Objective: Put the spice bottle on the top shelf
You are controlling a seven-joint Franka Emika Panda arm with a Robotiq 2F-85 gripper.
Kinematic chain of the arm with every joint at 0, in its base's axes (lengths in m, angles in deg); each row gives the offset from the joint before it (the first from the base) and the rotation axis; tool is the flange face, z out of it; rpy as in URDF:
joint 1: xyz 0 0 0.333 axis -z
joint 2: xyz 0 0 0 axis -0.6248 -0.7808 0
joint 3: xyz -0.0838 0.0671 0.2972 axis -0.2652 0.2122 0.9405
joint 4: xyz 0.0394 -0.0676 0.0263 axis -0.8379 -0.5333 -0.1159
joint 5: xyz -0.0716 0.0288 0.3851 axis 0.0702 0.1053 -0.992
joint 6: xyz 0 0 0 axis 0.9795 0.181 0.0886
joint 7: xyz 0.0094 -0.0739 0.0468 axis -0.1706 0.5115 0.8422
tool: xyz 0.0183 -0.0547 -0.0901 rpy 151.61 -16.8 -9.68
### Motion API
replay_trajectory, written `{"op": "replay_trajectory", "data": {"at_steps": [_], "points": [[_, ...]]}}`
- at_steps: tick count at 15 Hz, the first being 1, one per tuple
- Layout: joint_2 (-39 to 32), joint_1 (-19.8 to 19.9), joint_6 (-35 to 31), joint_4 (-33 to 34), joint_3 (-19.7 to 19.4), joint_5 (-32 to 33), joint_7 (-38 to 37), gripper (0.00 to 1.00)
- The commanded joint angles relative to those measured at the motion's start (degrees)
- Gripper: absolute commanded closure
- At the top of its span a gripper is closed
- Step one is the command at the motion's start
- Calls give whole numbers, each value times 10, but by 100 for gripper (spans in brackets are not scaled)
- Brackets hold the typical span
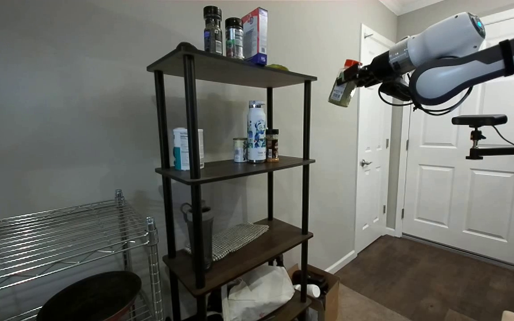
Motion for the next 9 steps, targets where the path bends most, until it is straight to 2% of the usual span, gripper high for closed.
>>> {"op": "replay_trajectory", "data": {"at_steps": [1, 5, 9], "points": [[-67, -1, 57, 7, 38, 53, -18, 61], [-129, -3, 198, -8, 101, 81, 15, 61], [-152, -5, 302, -16, 158, 42, 56, 61]]}}
